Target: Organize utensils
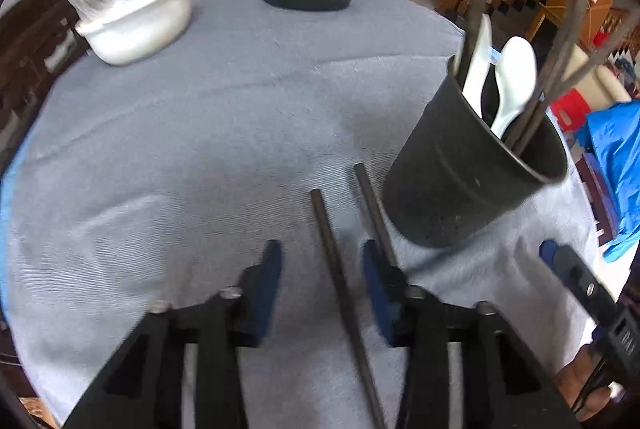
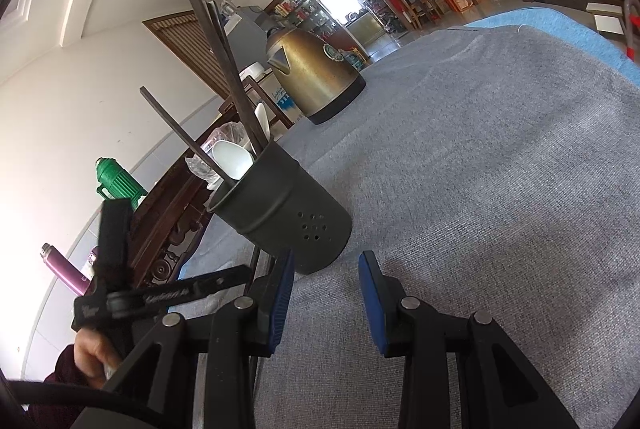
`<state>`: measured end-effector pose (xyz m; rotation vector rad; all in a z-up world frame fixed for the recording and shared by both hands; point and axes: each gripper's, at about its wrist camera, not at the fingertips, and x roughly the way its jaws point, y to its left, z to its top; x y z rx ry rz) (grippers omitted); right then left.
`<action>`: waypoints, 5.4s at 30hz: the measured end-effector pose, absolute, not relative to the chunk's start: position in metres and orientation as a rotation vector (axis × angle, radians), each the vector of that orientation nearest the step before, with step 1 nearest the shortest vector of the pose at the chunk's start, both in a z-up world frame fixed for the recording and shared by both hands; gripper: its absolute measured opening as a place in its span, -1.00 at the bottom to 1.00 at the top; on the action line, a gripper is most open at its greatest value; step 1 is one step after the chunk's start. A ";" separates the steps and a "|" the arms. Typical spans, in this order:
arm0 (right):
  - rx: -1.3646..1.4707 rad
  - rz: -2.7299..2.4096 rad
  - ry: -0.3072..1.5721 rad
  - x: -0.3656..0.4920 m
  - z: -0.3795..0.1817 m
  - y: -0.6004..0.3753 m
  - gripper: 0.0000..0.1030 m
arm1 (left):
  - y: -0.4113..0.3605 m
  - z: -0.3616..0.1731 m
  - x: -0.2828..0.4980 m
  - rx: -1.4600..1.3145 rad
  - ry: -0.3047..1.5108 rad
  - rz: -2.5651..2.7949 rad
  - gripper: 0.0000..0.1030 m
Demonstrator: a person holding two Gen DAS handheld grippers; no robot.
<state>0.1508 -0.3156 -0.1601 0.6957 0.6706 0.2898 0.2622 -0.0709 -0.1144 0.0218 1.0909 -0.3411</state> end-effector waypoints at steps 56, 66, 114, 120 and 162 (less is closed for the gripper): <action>0.103 0.238 1.127 0.285 -0.151 -0.108 -0.80 | 0.058 -0.133 0.297 -0.250 1.141 -0.314 -0.49; 0.079 0.321 1.002 0.262 -0.121 -0.115 -0.85 | 0.054 -0.120 0.286 -0.224 1.087 -0.299 -0.86; 0.335 0.397 0.448 0.053 0.007 -0.239 -0.86 | 0.006 0.038 0.092 -0.080 0.591 -0.208 -0.87; 0.295 0.353 0.435 0.057 0.009 -0.237 -0.85 | 0.004 0.035 0.101 -0.080 0.599 -0.222 -0.86; 0.291 0.228 0.408 0.100 0.062 -0.305 -0.86 | 0.005 0.078 0.112 -0.169 0.511 -0.296 -0.87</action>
